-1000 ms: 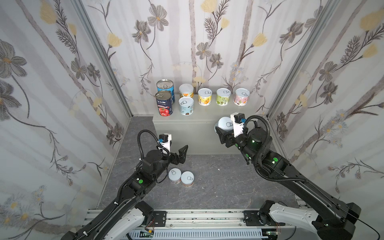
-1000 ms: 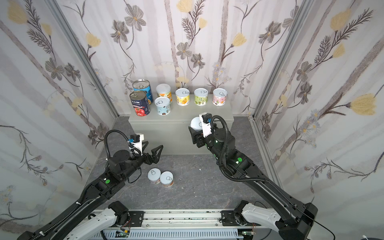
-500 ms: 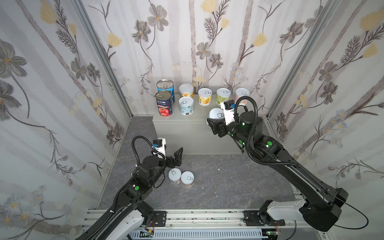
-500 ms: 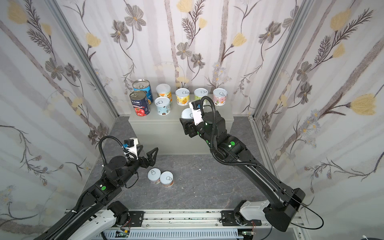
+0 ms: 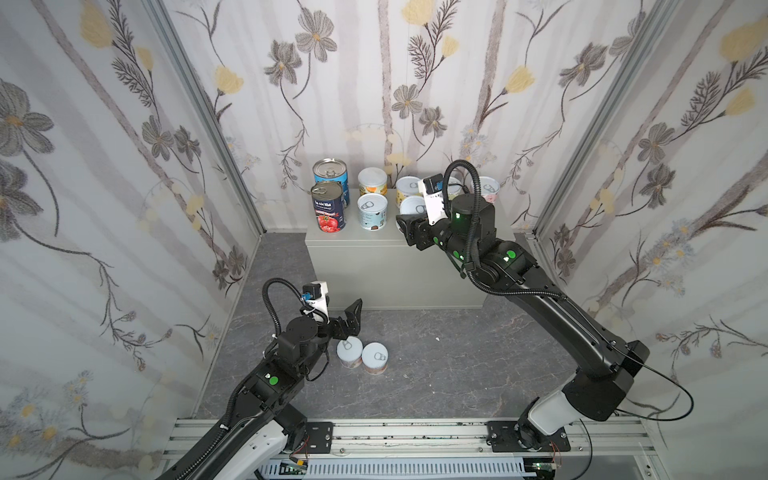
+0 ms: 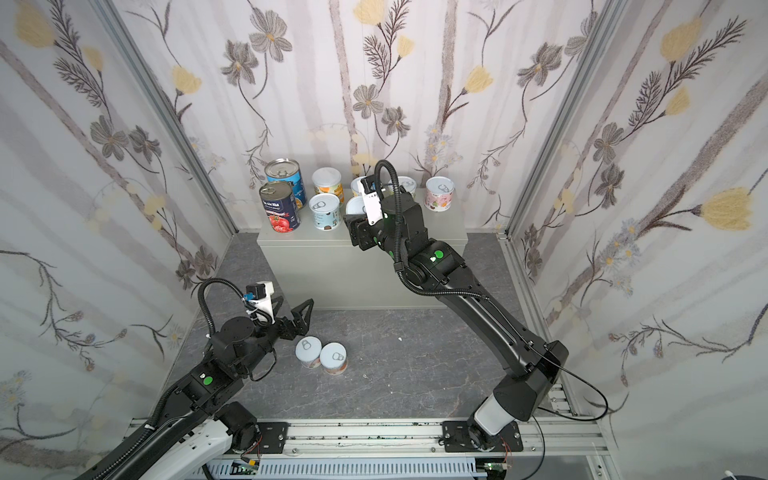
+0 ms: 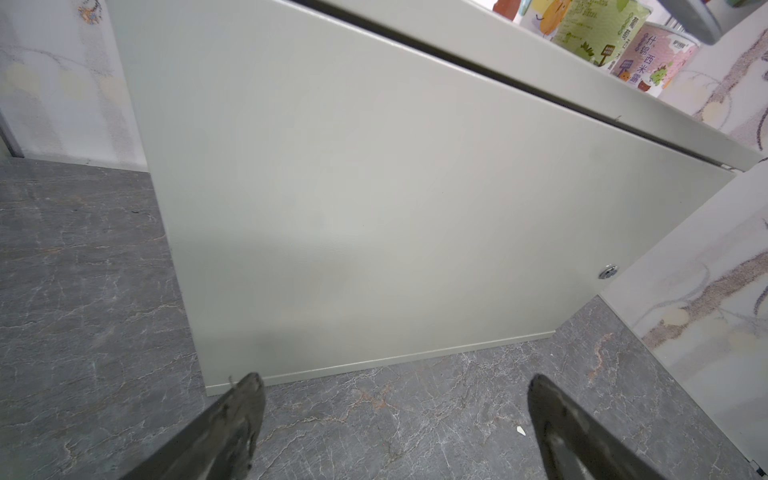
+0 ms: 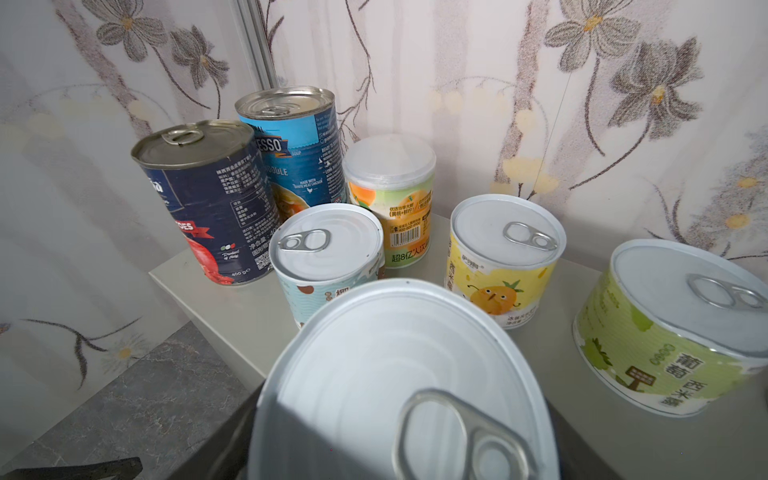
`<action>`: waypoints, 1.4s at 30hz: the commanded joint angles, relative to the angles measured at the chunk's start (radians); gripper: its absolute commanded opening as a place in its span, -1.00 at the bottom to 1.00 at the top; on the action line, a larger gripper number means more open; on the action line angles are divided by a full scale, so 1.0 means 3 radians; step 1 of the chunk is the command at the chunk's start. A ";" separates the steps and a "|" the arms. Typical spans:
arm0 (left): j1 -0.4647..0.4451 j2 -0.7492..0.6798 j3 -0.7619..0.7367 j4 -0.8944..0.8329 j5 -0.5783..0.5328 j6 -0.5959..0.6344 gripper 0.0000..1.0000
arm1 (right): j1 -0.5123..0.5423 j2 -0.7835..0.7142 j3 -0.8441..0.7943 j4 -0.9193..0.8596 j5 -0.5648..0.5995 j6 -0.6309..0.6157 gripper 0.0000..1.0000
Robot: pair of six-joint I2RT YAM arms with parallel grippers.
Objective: Place and organize the canned foods onto the counter
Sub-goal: 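Carry the can over the cabinet top beside the blue-labelled can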
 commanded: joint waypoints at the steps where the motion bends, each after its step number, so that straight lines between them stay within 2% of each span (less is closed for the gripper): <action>1: 0.0004 -0.0009 -0.0003 -0.0024 -0.0095 -0.0055 1.00 | -0.0010 0.0145 0.0237 0.0070 -0.0005 0.0002 0.10; 7: 0.0002 -0.0046 -0.0041 -0.0006 -0.0153 -0.0055 1.00 | -0.0022 0.0417 0.0574 -0.0128 0.0067 0.0037 0.11; 17: 0.0000 -0.0041 -0.0134 0.0188 -0.0169 0.0027 1.00 | -0.0090 0.0622 0.0752 -0.0276 0.0116 0.0270 0.12; 23: 0.0004 -0.0041 -0.0134 0.0207 -0.0144 0.0040 1.00 | -0.0099 0.0733 0.0898 -0.0440 0.0343 0.0347 0.14; 35: 0.0004 -0.0031 -0.0128 0.0218 -0.0064 0.0058 1.00 | -0.0095 0.0783 0.0935 -0.0634 0.0532 0.0456 0.19; 42: -0.0001 -0.0026 -0.0132 0.0222 -0.0077 0.0053 1.00 | -0.0097 0.0797 0.0942 -0.0658 0.0456 0.0430 0.29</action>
